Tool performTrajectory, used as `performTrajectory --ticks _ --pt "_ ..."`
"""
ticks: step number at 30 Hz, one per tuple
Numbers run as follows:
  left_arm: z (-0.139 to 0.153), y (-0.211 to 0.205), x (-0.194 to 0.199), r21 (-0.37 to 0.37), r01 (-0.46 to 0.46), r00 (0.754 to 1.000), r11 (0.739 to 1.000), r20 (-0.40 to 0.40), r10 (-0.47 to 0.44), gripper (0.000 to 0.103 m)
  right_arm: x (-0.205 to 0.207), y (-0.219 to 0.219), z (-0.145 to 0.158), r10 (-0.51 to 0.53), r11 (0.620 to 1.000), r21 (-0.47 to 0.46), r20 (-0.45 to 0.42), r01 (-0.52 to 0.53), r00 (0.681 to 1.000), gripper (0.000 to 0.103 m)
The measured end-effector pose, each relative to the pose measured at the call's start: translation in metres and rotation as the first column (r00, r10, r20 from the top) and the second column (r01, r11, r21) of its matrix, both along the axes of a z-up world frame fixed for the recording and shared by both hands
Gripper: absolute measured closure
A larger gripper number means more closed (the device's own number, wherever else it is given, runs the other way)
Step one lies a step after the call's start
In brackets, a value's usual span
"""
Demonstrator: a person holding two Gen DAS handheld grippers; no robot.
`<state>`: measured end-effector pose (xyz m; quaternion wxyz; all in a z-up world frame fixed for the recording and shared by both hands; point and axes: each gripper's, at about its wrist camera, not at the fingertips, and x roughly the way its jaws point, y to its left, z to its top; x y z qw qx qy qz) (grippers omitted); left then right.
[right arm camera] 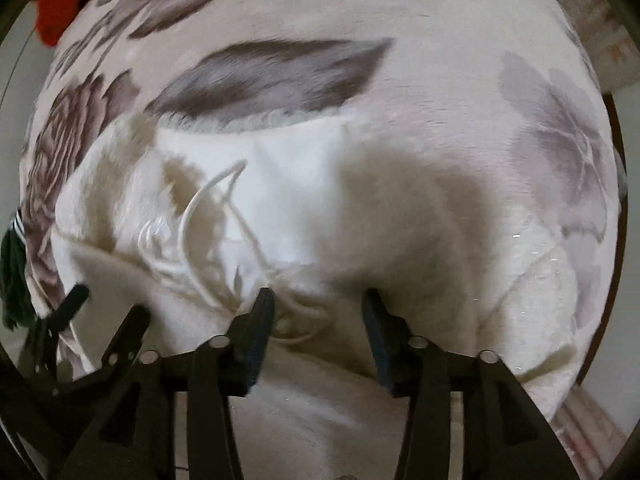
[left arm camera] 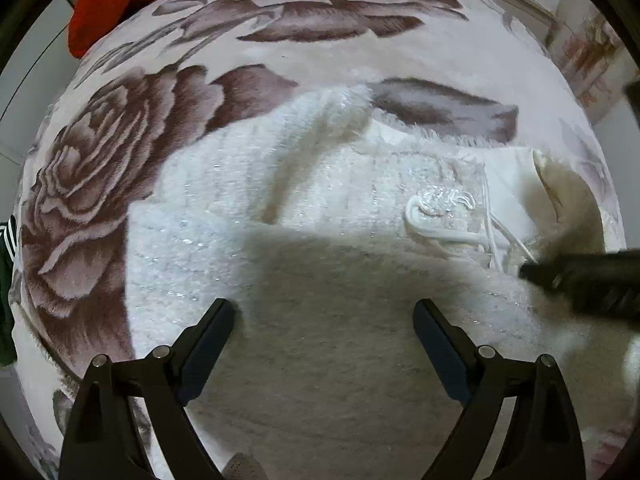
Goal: Fold large clothes
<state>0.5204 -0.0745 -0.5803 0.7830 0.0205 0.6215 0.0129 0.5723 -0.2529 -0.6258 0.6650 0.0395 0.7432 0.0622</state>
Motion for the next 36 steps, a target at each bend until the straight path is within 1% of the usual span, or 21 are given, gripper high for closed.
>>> performTrajectory --ticks 2,3,4,5,8,9,10,12,14,15,16,18,19,20,21,23,25,29,31,34,36 --pt "-0.005 -0.005 0.0 0.013 0.011 1.0 1.0 -0.005 -0.011 0.011 -0.01 -0.004 -0.022 -0.005 1.0 -0.002 -0.059 0.005 0.998 0.051" --pt "-0.007 -0.006 0.0 0.018 0.014 1.0 1.0 -0.008 -0.014 0.011 -0.014 -0.006 -0.023 -0.012 1.0 0.0 -0.034 0.012 0.999 0.053" --pt "-0.007 -0.008 -0.001 0.023 0.017 1.0 1.0 -0.007 -0.017 0.011 -0.016 -0.008 -0.023 -0.014 1.0 -0.003 -0.01 0.014 1.0 0.058" --pt "-0.007 -0.009 -0.001 0.022 0.019 1.0 1.0 -0.004 -0.019 0.011 -0.018 -0.01 -0.02 -0.019 1.0 0.019 0.001 0.019 1.0 0.076" --pt "-0.004 -0.011 -0.002 0.017 0.023 1.0 1.0 0.001 -0.023 0.011 -0.022 -0.014 -0.006 -0.033 0.999 0.027 0.037 0.032 0.999 0.087" --pt "-0.003 -0.011 -0.002 0.017 0.024 1.0 1.0 0.004 -0.024 0.011 -0.025 -0.015 0.001 -0.037 0.999 0.03 0.06 0.036 0.997 0.096" --pt "-0.001 -0.012 -0.002 0.015 0.025 1.0 1.0 0.008 -0.025 0.011 -0.027 -0.016 0.009 -0.039 0.999 0.035 0.092 0.036 0.995 0.096" --pt "0.0 -0.012 -0.003 0.015 0.031 0.999 0.999 0.015 -0.032 0.011 -0.025 -0.02 0.029 -0.04 0.999 0.04 0.163 0.034 0.986 0.103" --pt "-0.001 -0.012 -0.004 0.019 0.037 0.999 0.999 0.014 -0.037 0.011 -0.013 -0.022 0.049 -0.052 0.998 0.058 0.228 0.039 0.972 0.103" --pt "-0.002 -0.012 -0.004 0.02 0.037 0.999 0.999 0.013 -0.038 0.011 -0.003 -0.026 0.057 -0.069 0.996 0.079 0.229 0.052 0.971 0.103" --pt "-0.002 -0.011 -0.004 0.022 0.039 0.999 0.999 0.011 -0.04 0.011 0.007 -0.03 0.061 -0.074 0.993 0.11 0.211 0.051 0.975 0.103" --pt "-0.001 -0.011 -0.005 0.037 0.048 0.999 0.998 0.012 -0.049 0.011 0.022 -0.022 0.066 0.016 0.986 0.16 0.153 -0.041 0.988 0.103" --pt "0.0 -0.012 -0.005 0.062 0.058 0.998 0.996 0.019 -0.06 0.011 0.026 -0.021 0.066 0.072 0.985 0.149 0.12 -0.089 0.99 0.103" --pt "0.001 -0.013 -0.006 0.074 0.066 0.997 0.995 0.023 -0.067 0.011 0.029 -0.012 0.064 0.143 0.981 0.12 0.071 -0.151 0.987 0.097" --pt "0.0 -0.013 -0.005 0.085 0.069 0.997 0.994 0.024 -0.071 0.011 0.029 -0.01 0.063 0.194 0.974 0.11 0.05 -0.199 0.98 0.079" --pt "-0.001 -0.014 -0.004 0.105 0.072 0.997 0.992 0.031 -0.075 0.011 0.028 -0.003 0.06 0.281 0.956 0.079 0.019 -0.281 0.96 0.054" --pt "-0.003 -0.016 -0.003 0.116 0.072 0.997 0.991 0.029 -0.076 0.011 0.027 -0.001 0.053 0.374 0.927 0.028 -0.034 -0.373 0.927 0.053" --pt "-0.011 -0.018 -0.001 0.126 0.077 0.997 0.989 0.016 -0.08 0.011 0.024 0.004 0.04 0.489 0.87 -0.014 -0.082 -0.492 0.868 0.053" --pt "-0.012 -0.017 0.0 0.126 0.08 0.996 0.989 0.016 -0.083 0.011 0.018 0.011 0.028 0.564 0.819 -0.049 -0.121 -0.572 0.817 0.053" --pt "-0.012 -0.017 0.0 0.127 0.082 0.996 0.989 0.016 -0.084 0.011 0.011 0.02 0.015 0.654 0.741 -0.057 -0.161 -0.669 0.739 0.053" --pt "-0.012 -0.018 0.0 0.128 0.08 0.996 0.989 0.015 -0.083 0.011 0.005 0.022 0.01 0.688 0.703 -0.074 -0.182 -0.707 0.703 0.055"
